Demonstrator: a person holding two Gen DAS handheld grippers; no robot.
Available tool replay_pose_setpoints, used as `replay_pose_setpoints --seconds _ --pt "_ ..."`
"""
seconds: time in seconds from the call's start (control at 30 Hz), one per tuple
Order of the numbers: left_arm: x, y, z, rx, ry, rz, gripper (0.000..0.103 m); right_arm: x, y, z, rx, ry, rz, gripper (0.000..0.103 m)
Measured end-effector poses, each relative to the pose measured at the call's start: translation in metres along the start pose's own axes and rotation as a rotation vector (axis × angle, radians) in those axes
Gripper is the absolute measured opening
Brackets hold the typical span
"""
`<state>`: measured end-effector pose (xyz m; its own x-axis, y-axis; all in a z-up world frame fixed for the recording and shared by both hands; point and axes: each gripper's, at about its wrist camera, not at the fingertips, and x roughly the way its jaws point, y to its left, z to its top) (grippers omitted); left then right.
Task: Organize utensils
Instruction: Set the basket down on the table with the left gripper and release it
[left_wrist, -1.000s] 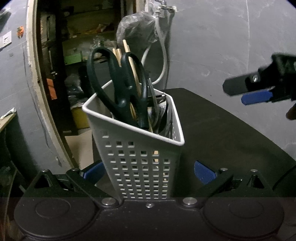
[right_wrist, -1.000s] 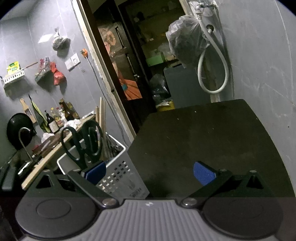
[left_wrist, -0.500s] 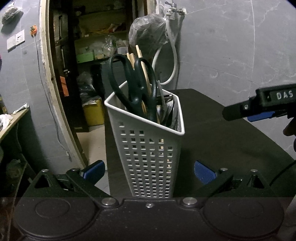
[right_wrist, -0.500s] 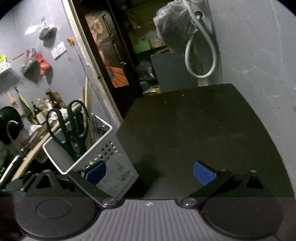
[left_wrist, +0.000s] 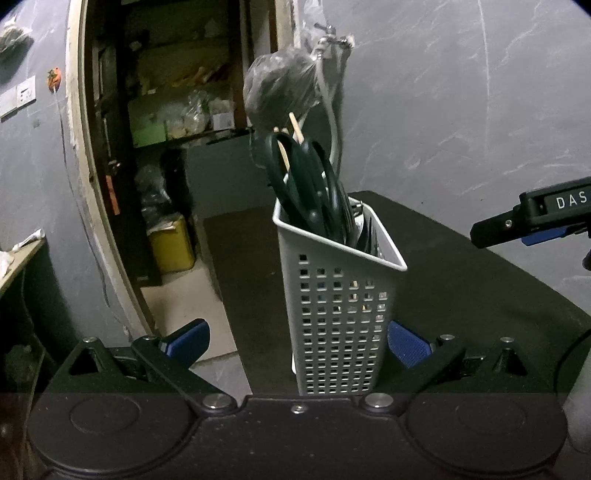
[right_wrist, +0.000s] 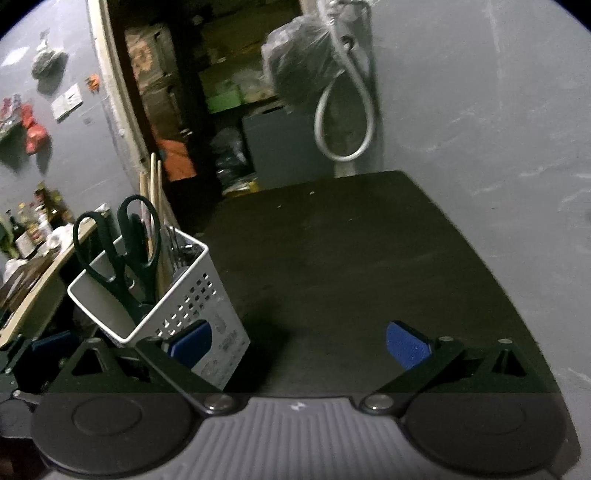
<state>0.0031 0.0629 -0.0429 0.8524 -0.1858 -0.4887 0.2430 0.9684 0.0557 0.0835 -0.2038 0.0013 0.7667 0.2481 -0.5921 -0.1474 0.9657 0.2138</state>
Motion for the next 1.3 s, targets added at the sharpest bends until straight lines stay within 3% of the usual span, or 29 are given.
replay_pose_setpoints --seconds 0.43,0.67,0.9,1.3 --pt "-0.039 0.02 -0.012 0.039 -0.035 -0.03 0.102 -0.05 0.03 -0.024 0.04 -0.086 -0.137 0.103" --pt "-0.055 0.034 -0.012 0.001 -0.046 -0.074 0.102 -0.072 0.05 -0.036 0.041 -0.115 -0.177 0.103" --pt "-0.063 0.037 -0.02 -0.004 -0.031 -0.099 0.102 -0.088 0.061 -0.053 0.053 -0.109 -0.199 0.103" --pt "-0.076 0.038 -0.029 -0.017 0.009 -0.067 0.102 -0.091 0.06 -0.081 0.057 -0.055 -0.187 0.103"
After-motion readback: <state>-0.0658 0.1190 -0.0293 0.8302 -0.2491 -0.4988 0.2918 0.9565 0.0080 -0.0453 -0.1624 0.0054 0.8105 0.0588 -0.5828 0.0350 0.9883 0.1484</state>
